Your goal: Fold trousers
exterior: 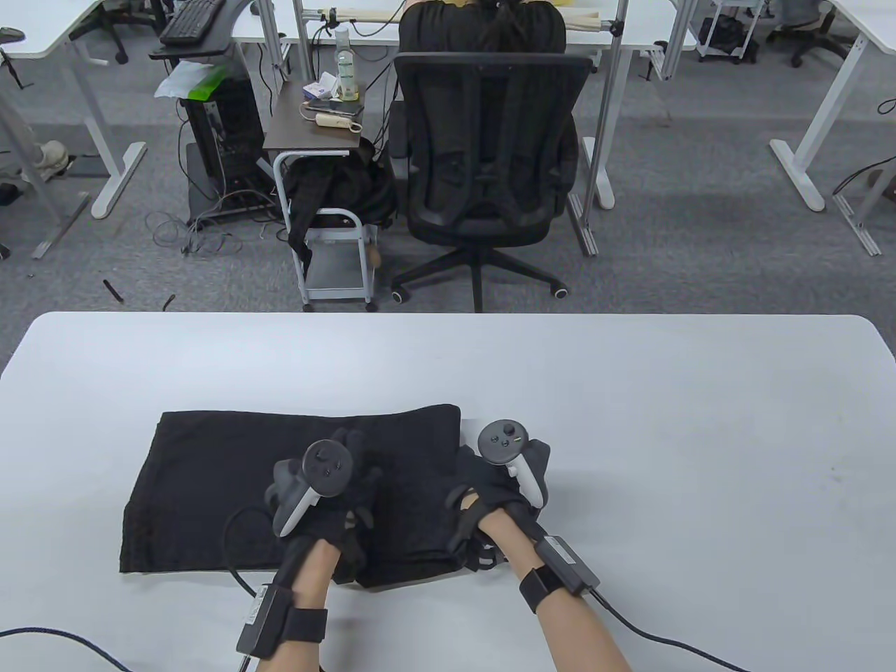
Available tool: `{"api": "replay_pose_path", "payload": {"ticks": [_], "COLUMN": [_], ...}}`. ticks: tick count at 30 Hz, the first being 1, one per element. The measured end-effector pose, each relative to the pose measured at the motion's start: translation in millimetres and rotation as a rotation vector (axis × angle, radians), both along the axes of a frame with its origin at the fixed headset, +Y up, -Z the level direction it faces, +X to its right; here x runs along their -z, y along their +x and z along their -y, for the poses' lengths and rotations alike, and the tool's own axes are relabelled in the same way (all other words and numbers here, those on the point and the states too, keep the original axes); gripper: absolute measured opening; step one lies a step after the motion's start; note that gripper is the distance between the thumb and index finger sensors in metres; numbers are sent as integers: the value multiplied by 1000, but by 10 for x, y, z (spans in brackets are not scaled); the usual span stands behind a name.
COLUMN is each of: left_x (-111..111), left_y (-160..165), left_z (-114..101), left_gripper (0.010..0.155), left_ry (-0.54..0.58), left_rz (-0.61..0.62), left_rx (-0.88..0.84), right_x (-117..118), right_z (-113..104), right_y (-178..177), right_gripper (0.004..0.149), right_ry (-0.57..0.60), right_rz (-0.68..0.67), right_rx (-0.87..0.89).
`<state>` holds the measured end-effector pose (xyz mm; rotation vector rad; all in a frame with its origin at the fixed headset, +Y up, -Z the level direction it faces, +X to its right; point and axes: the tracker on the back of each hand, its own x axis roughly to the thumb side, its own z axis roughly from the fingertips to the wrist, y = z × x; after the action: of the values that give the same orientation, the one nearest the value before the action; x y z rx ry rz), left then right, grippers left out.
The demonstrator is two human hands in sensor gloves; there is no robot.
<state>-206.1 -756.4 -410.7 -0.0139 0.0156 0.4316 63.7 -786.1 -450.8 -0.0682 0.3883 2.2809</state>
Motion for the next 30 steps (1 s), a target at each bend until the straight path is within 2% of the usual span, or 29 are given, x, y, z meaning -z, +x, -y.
{"api": "replay_pose_path", "payload": {"ticks": [3, 9, 11, 15, 19, 22, 24, 30], "left_x": [-8, -29, -33, -16, 5, 16, 19, 27], "left_y": [-3, 24, 32, 40, 33, 34, 44, 59], "left_z": [-4, -46, -50, -15, 29, 50, 57, 81], "left_gripper": [68, 68, 68, 68, 68, 68, 67, 67], "left_ry": [4, 24, 29, 18, 1, -7, -8, -18], "left_rz": [0, 8, 10, 15, 15, 17, 20, 26], "left_rx": [2, 11, 9, 2, -7, -15, -21, -33], "right_x": [19, 3, -39, -171, -294, -394, -429, -398], "right_z": [-64, -242, -390, -825, -1225, -1508, -1603, -1773], "right_y": [324, 1243, 1572, 2232, 2603, 2667, 2588, 2094], "right_gripper": [65, 58, 56, 55, 56, 56, 57, 58], "right_ry": [5, -2, 11, 57, 104, 148, 173, 211], "right_rz": [37, 191, 230, 316, 390, 449, 458, 277], "right_rx": [38, 110, 91, -41, -232, -356, -353, 49]}}
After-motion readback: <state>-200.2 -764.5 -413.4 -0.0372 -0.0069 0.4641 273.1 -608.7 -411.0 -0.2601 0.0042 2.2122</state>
